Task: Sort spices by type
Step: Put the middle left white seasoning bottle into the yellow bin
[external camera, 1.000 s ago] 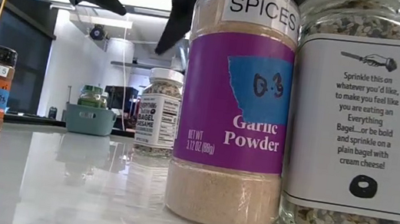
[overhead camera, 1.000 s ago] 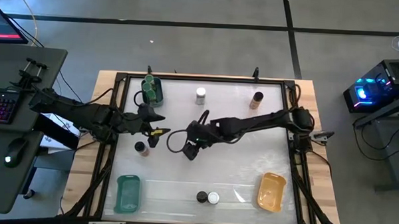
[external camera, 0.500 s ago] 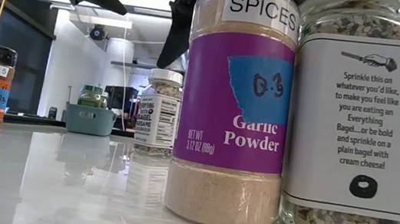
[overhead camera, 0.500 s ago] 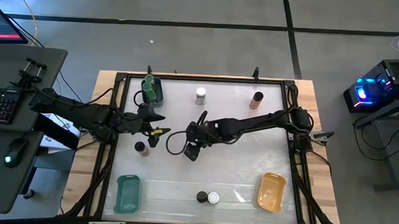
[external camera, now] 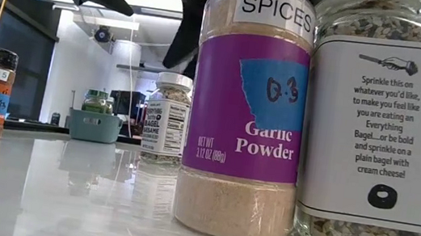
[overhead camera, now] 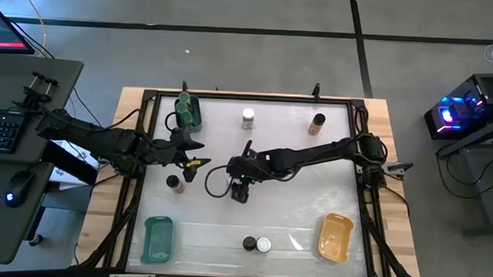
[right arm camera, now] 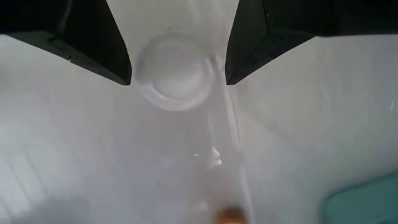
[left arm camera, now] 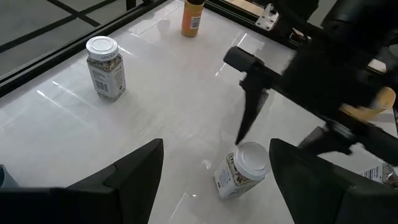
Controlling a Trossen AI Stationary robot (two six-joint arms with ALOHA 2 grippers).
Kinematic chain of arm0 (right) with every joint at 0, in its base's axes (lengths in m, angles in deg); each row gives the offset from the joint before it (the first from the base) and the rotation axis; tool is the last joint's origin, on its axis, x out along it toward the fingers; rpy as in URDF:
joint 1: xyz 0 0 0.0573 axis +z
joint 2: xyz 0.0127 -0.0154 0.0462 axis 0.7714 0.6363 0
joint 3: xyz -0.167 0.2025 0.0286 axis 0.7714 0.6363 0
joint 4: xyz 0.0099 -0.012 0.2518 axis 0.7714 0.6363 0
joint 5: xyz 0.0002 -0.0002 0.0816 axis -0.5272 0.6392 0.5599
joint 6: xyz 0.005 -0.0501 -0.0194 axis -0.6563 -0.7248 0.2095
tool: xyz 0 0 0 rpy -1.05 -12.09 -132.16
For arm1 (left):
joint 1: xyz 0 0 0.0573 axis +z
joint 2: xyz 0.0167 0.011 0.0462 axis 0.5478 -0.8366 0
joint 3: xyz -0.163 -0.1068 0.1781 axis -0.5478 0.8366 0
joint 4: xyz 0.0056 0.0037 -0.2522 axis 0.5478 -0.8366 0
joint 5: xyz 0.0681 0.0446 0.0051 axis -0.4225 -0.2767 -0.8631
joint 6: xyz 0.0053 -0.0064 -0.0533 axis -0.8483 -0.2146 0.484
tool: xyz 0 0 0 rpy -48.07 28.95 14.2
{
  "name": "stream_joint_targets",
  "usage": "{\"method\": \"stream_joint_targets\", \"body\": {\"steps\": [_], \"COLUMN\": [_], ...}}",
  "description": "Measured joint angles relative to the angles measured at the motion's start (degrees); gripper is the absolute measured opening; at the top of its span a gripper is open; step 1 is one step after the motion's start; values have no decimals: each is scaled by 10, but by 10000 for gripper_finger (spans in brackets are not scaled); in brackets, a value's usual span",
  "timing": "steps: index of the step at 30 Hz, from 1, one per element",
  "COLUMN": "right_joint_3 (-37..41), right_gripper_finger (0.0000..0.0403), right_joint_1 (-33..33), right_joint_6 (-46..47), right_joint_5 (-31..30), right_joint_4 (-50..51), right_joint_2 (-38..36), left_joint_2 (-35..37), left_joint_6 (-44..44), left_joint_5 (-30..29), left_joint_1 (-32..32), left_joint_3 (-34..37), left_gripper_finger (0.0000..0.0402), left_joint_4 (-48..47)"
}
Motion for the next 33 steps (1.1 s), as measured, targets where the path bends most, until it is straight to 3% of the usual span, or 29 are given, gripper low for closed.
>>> {"method": "stream_joint_targets", "body": {"steps": [7,18,23,33], "right_joint_3": [0,0,0,-3], "right_gripper_finger": [256,256,256,256], "right_joint_1": [7,-6,-6,-11], "right_joint_6": [-126,-186,-182,-190], "right_joint_5": [14,-1,26,21], "right_joint_4": [-25,-61,-59,-71], "right_joint_2": [0,11,15,41], "left_joint_2": [0,0,0,0], "left_joint_6": [1,12,15,15], "left_joint_5": [-1,-1,-1,0], "left_joint_1": [0,0,0,0], "left_joint_3": [0,0,0,0], "left_gripper_finger": [278,278,278,278], "left_joint_4": [0,0,0,0]}}
